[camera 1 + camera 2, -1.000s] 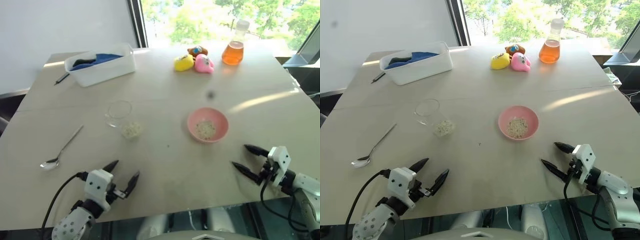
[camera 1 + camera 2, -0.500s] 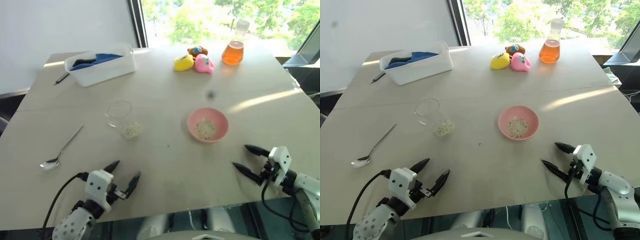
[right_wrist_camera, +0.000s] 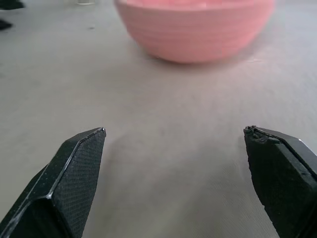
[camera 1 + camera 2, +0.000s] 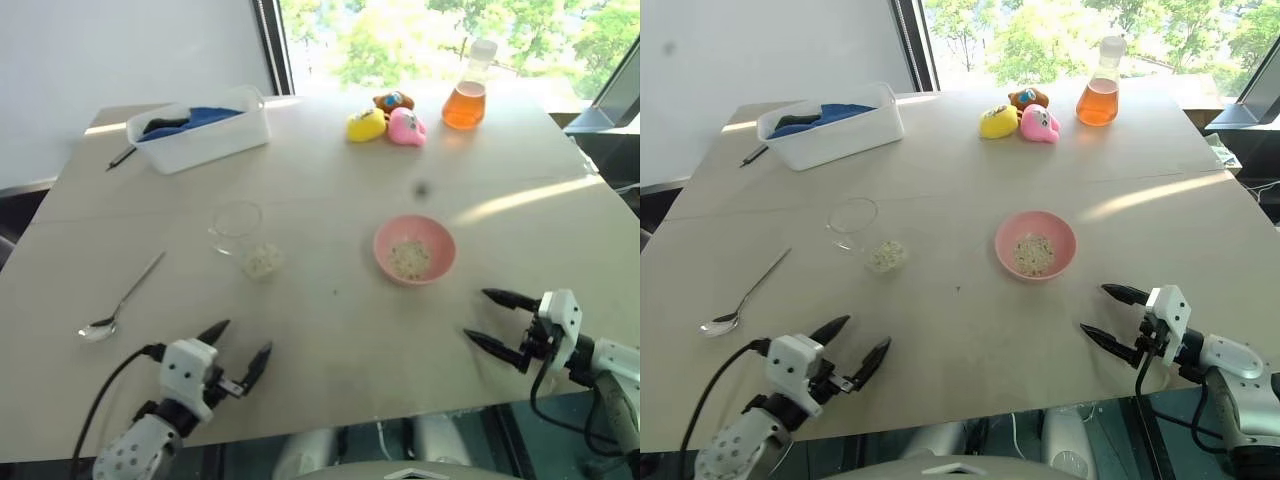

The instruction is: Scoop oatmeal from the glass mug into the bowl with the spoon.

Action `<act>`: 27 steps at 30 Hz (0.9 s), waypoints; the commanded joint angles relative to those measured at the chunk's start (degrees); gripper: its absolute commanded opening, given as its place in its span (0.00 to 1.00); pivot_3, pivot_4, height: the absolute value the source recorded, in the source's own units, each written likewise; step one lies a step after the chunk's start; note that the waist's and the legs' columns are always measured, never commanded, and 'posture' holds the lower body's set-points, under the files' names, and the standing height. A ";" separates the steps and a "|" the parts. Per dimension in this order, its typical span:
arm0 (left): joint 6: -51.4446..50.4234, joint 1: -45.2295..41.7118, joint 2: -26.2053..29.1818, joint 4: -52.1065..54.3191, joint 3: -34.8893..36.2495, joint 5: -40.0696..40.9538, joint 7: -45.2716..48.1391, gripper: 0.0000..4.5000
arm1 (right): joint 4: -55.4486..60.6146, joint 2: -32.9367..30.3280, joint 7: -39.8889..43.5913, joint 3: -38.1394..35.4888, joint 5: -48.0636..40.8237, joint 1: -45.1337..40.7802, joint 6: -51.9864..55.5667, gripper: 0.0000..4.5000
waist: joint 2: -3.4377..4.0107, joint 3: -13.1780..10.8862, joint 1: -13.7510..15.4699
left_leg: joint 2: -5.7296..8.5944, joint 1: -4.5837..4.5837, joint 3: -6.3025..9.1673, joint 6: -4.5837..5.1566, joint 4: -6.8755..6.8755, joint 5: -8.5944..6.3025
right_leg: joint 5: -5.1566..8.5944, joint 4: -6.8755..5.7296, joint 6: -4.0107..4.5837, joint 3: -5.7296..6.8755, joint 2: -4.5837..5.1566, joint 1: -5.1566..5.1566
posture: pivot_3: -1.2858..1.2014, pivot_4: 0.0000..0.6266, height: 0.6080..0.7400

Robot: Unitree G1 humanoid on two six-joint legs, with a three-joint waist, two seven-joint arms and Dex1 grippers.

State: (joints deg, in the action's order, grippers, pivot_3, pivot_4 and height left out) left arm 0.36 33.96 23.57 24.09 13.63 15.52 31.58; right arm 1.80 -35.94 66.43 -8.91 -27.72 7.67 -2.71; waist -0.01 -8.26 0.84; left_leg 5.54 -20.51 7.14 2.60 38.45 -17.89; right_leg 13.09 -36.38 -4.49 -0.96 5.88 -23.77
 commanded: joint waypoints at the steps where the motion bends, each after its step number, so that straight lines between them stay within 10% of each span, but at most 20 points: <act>1: -0.67 -2.61 2.01 -0.93 8.58 7.16 1.04 0.99 | 9.20 -2.36 4.26 2.06 -3.74 -0.50 2.83 1.00 | 0.00 0.00 0.03 | -0.01 0.00 0.02 0.00 0.01 0.00 | 0.00 -0.01 0.00 0.02 0.00 0.00 | 0.52 0.24 1.00; 14: -8.22 -13.19 21.30 -22.38 22.70 9.03 9.96 0.99 | 27.66 -1.60 -1.63 11.37 -9.81 -12.33 18.24 1.00 | -0.23 -0.12 0.01 | 0.04 -0.10 0.24 -0.05 0.00 0.02 | -0.01 0.09 0.01 0.24 -0.20 -0.05 | 0.52 0.24 1.00; 27: -11.20 -23.83 32.07 -43.97 16.42 4.63 21.37 0.99 | 25.17 -0.44 -1.28 12.27 -8.18 -13.83 16.81 1.00 | -0.22 -0.15 -0.10 | 0.07 -0.15 0.33 -0.06 -0.03 0.03 | -0.02 0.11 0.03 0.35 -0.18 -0.09 | 0.52 0.24 1.00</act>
State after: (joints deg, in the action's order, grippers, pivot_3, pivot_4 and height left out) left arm -11.22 11.34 53.87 -17.06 31.13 21.26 50.94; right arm 26.07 -36.65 64.79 3.81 -35.79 -5.49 15.17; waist -0.23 -8.41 0.74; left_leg 5.61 -20.67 7.47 2.55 38.42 -17.86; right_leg 13.08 -36.28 -4.47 -0.61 5.71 -23.86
